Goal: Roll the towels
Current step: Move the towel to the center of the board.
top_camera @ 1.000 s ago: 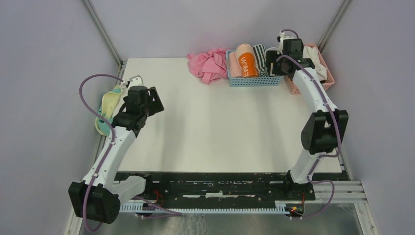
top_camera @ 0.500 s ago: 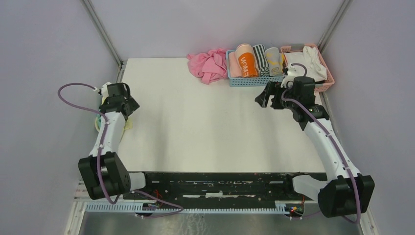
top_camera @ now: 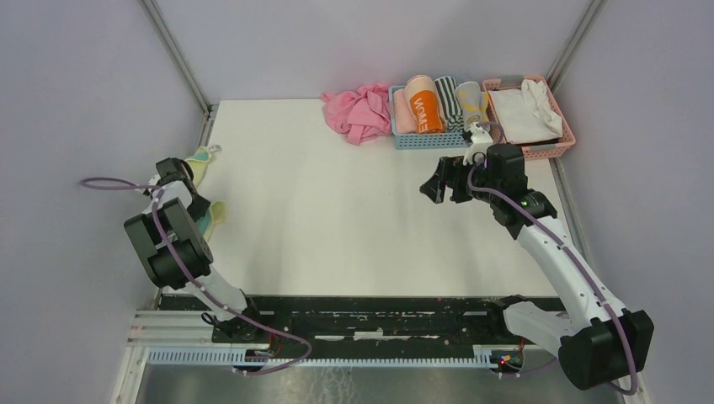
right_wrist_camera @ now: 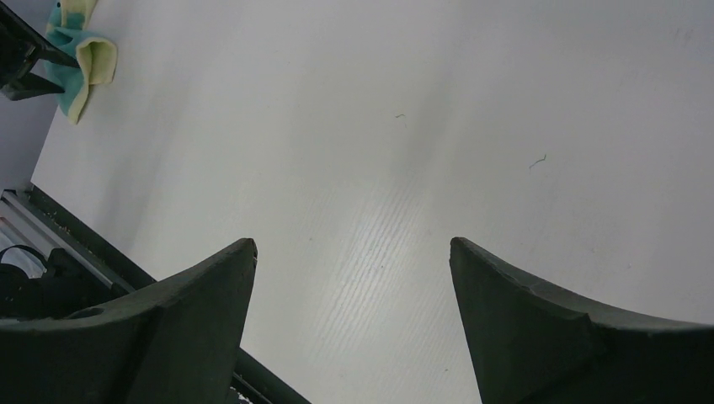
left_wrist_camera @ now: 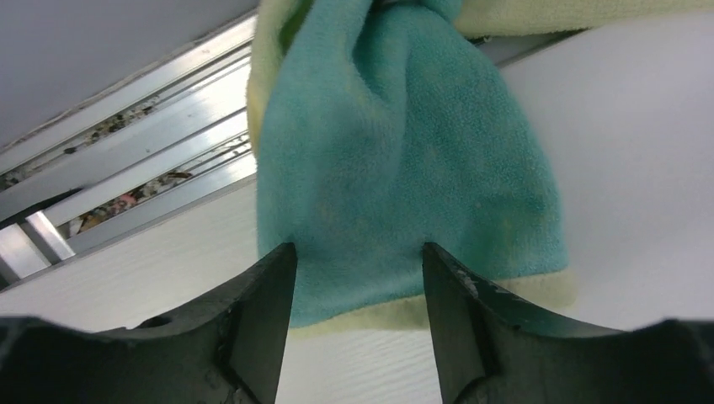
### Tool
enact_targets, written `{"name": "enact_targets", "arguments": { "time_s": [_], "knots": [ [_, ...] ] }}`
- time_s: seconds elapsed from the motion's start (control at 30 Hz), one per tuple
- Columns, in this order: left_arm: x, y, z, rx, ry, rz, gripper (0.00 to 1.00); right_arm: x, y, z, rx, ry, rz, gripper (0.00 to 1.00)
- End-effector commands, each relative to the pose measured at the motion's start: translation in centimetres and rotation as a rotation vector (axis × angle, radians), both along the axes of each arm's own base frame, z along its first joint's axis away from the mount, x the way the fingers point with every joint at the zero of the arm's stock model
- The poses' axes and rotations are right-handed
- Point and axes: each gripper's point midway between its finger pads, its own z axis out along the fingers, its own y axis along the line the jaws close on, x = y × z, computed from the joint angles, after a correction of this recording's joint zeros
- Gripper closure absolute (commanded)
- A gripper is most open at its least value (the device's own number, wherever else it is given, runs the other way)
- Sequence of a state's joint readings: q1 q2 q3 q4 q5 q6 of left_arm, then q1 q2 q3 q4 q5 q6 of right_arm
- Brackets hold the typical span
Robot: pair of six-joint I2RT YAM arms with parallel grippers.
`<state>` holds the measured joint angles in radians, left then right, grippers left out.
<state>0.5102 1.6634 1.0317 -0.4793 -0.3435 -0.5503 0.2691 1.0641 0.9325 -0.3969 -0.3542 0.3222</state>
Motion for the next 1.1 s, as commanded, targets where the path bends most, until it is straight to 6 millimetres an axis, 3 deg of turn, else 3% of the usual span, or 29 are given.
{"name": "enact_targets", "arguments": {
  "time_s": [0.0, 0.07, 0.2, 0.27, 0.4, 0.47, 0.6, 0.67, 0.77, 0.83, 0.9, 1.07],
  "knots": [
    [2.4, -1.2, -2.1, -0.110, -0.046, -0.041, 0.47, 0.4, -0.1, 1.1, -0.015, -0.066, -0.002, 0.08],
    [2.8, -2.8, -2.8, -0.169, -0.052, -0.077, 0.65, 0.5, -0.1, 1.1, -0.019, -0.067, -0.005, 0.08],
    [4.7, -7.9, -1.6, -0.204, -0.088, -0.206, 0.81, 0.5, -0.3, 0.8, -0.027, -0.056, -0.009, 0.08],
    [5.9, -12.1, -0.6, -0.245, -0.145, -0.280, 0.84, 0.4, -0.3, 1.0, -0.028, -0.057, -0.009, 0.08],
    [6.7, -23.7, 1.4, -0.334, -0.263, -0.500, 0.88, -0.1, -0.3, 1.0, -0.031, -0.050, 0.000, 0.10],
    [6.3, -28.7, 3.0, -0.324, -0.293, -0.614, 0.85, -0.4, -0.2, 1.0, -0.030, -0.048, 0.007, 0.10],
    [3.7, -38.4, 5.8, -0.365, -0.351, -0.826, 0.69, -0.8, 0.2, 0.4, -0.037, -0.028, 0.025, 0.11],
    [2.2, -42.8, 7.7, -0.403, -0.397, -0.930, 0.59, -0.9, 0.5, -0.2, -0.045, -0.012, 0.037, 0.12],
    [0.3, -47.8, 10.5, -0.438, -0.458, -1.076, 0.44, -1.2, 1.1, -1.2, -0.064, 0.013, 0.060, 0.12],
    [-0.4, -49.1, 11.7, -0.448, -0.484, -1.132, 0.40, -1.4, 1.7, -2.2, -0.083, 0.037, 0.081, 0.13],
    [-0.4, -48.5, 12.2, -0.422, -0.514, -1.132, 0.36, -1.8, 2.5, -3.2, -0.102, 0.058, 0.117, 0.13],
    [1.1, -41.3, 10.3, -0.272, -0.525, -0.985, 0.27, -2.8, 5.5, -6.6, -0.181, 0.117, 0.206, 0.18]
  ]
}}
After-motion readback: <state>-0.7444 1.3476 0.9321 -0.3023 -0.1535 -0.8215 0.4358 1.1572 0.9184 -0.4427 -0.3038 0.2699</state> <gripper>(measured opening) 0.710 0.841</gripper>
